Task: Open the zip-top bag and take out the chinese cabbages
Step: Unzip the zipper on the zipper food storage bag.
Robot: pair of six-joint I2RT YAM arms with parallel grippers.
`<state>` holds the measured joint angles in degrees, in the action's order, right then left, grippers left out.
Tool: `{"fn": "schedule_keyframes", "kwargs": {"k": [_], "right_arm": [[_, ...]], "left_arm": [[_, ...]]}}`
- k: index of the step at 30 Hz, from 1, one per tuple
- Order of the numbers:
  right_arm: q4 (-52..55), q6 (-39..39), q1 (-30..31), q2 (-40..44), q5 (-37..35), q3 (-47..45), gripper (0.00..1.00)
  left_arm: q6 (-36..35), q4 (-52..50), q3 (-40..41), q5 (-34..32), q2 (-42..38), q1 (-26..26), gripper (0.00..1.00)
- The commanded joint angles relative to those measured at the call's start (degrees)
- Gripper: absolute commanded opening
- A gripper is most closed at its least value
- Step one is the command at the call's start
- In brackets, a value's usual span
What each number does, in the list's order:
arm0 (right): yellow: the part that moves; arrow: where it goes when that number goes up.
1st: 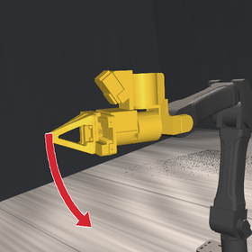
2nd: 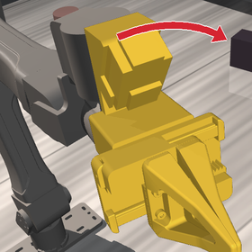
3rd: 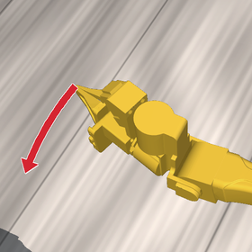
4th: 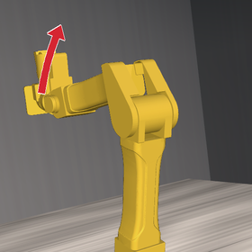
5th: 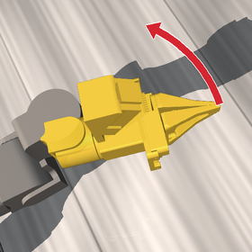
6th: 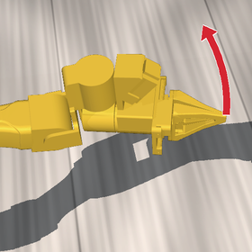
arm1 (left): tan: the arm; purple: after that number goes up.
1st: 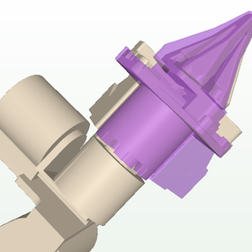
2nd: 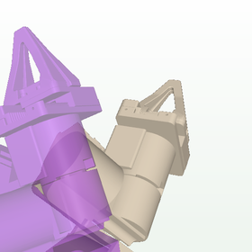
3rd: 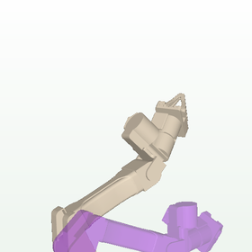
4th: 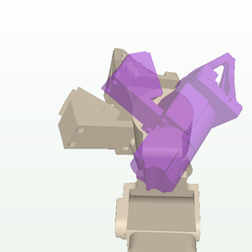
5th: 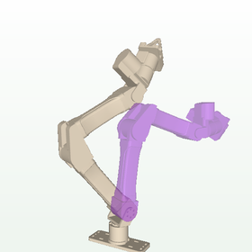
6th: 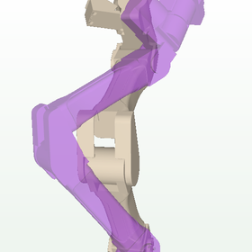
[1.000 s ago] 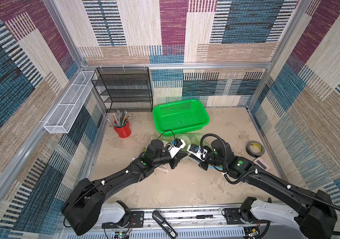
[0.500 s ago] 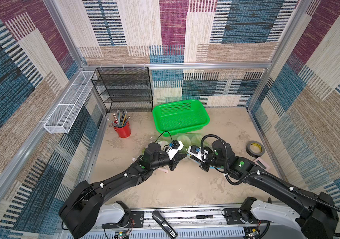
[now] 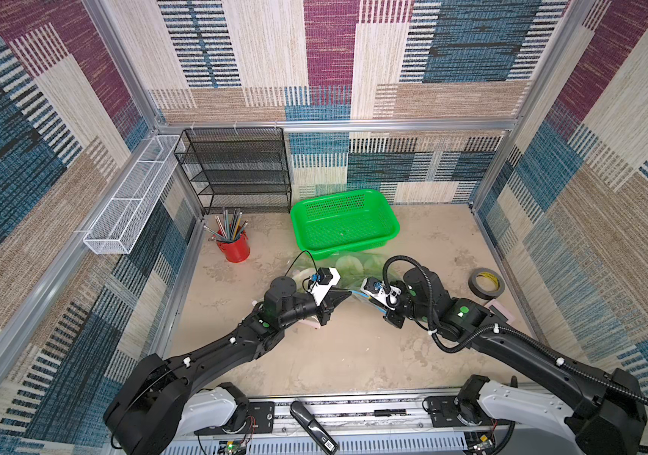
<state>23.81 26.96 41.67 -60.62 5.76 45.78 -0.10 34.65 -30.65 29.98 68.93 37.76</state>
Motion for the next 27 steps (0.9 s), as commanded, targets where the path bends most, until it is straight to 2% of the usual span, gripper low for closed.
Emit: {"fn": "schedule_keyframes", "kwargs": {"k": [1, 13, 27], "right_arm": [[5.65, -0.95, -0.19, 0.49, -4.50, 0.67, 0.09], [15.47, -0.02, -0.37, 0.66, -10.22, 4.39, 0.10], [23.46, 0.60, -0.69, 1.97, -17.72, 4.71, 0.10]], "left_arm": [[1.92, 6.96, 0.68, -0.08, -0.74, -0.63, 0.00], [4.75, 9.82, 2.71, -3.62, -0.20, -2.82, 0.00], [7.08, 12.79, 3.94, -6.20, 0.74, -4.71, 0.00]]}}
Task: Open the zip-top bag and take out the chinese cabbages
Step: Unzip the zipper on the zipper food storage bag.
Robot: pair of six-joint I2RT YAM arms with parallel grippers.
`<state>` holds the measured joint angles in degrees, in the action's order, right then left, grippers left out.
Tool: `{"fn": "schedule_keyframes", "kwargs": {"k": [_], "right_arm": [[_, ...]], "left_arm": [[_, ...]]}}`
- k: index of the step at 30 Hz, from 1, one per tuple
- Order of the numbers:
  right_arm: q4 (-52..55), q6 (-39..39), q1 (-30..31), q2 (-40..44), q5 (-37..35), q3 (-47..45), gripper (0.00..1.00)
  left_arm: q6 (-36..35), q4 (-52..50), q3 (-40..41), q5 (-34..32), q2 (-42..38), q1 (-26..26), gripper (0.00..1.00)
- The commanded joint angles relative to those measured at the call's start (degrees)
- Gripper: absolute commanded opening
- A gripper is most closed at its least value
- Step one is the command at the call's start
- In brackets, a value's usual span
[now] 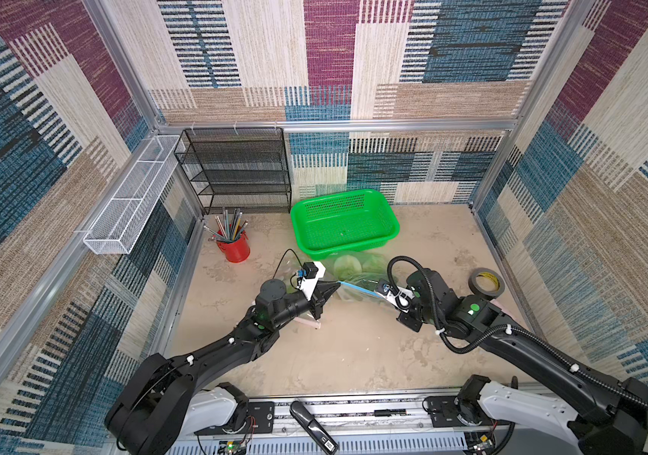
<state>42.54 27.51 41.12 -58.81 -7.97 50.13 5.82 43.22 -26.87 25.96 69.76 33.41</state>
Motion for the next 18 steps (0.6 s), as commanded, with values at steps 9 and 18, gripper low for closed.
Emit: {"fn": "schedule_keyframes", "kwargs": {"k": [9, 18], "right_arm": [[9.01, -1.17, -0.61, 2.17, -8.80, -2.00, 0.11], [11.63, -0.96, -1.65, 3.62, -11.95, -2.54, 0.11]], "left_arm": [[1.80, 6.26, 0.83, -2.29, 0.25, -1.15, 0.00], [2.35, 7.00, 1.17, -1.39, 0.28, -2.03, 0.00]]}}
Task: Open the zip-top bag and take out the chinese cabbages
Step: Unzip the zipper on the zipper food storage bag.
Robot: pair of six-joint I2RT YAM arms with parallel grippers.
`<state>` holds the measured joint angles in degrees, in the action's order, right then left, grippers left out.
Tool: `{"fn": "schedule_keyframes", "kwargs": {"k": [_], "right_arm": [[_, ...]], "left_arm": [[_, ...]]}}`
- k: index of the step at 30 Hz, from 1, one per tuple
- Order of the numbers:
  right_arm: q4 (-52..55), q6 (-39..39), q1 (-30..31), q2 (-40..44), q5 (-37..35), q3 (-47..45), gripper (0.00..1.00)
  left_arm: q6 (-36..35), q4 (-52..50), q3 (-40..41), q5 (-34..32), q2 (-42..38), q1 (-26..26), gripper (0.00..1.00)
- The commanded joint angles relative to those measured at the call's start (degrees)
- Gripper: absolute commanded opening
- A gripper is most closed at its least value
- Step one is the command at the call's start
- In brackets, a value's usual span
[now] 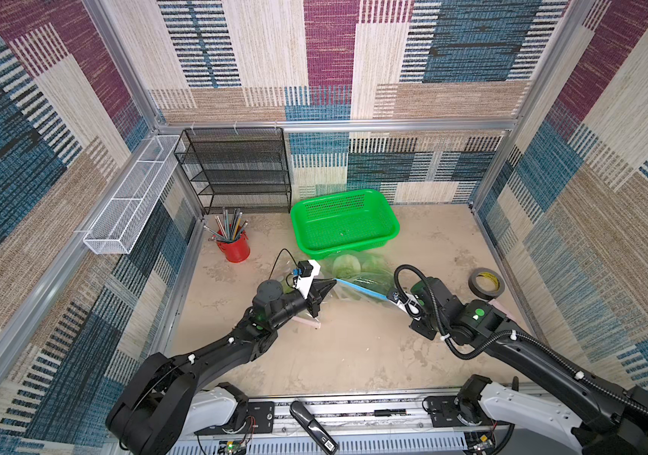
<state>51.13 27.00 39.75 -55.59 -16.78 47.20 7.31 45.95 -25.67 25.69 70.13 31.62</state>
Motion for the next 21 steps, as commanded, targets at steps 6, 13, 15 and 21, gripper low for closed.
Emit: {"fn": "schedule_keyframes", "kwargs": {"k": [6, 13, 15, 21], "right_arm": [[4.65, -0.38, -0.55, 0.57, -3.67, -0.24, 0.11], [-1.66, -2.51, -0.55, 2.98, -0.62, 1.38, 0.10], [-7.17, -3.16, -0.55, 5.16, 2.32, 1.43, 0.10], [-13.90, -3.06, -0.56, 6.87, 5.11, -1.39, 0.11]], "left_arm": [[0.59, 3.40, -0.17, -0.87, -0.65, -0.42, 0.00], [1.10, 4.07, 0.08, 1.20, -1.13, -0.43, 0.00], [1.96, 5.43, 0.51, 2.18, -1.22, -0.45, 0.00], [3.49, 5.58, 1.27, 4.43, -1.88, -0.42, 0.00]]}}
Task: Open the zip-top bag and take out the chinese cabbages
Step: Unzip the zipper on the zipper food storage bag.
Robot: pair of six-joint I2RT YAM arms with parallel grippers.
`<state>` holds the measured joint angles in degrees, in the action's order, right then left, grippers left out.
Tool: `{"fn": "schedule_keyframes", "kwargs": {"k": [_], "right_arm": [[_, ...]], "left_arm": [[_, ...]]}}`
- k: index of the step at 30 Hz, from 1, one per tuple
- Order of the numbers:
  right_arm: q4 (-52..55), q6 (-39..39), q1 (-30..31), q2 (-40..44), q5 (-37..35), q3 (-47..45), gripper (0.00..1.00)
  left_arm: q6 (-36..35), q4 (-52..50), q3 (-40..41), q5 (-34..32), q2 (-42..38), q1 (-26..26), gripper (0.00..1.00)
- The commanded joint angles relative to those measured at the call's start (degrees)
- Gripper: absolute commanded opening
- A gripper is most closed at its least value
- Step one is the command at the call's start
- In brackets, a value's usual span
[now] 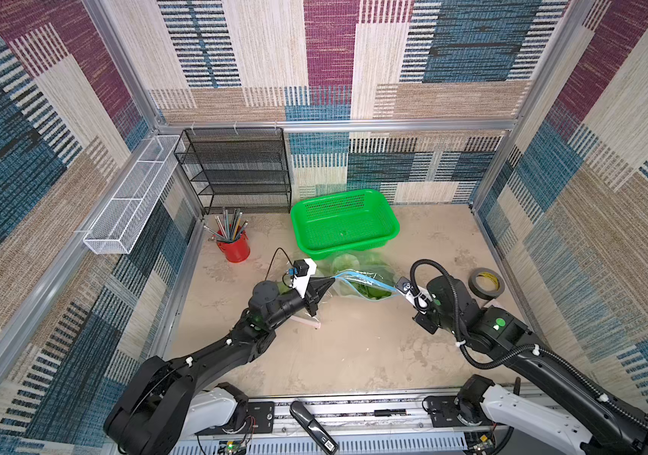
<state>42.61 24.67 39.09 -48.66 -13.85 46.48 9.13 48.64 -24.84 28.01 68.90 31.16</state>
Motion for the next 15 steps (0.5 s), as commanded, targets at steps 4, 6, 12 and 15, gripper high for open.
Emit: {"fn": "schedule_keyframes", "kwargs": {"k": [4, 6, 12, 15], "right_arm": [[-4.94, 0.78, 0.11, 0.18, 1.46, -1.92, 0.10], [-5.59, 1.42, 0.10, 0.88, 1.27, -2.65, 0.11], [-6.76, 2.69, 0.09, 3.12, 0.40, -4.16, 0.11], [-6.88, 3.54, 0.06, 3.73, 0.00, -4.68, 0.11]], "left_arm": [[2.56, 3.35, 1.93, 0.61, -1.95, 0.10, 0.00], [2.54, 1.58, 2.00, -0.06, -2.71, 0.14, 0.01], [-1.93, -16.50, -0.78, -7.28, -9.84, 0.21, 0.57], [-6.26, -25.38, -3.11, -12.53, -14.95, 0.22, 0.68]]}}
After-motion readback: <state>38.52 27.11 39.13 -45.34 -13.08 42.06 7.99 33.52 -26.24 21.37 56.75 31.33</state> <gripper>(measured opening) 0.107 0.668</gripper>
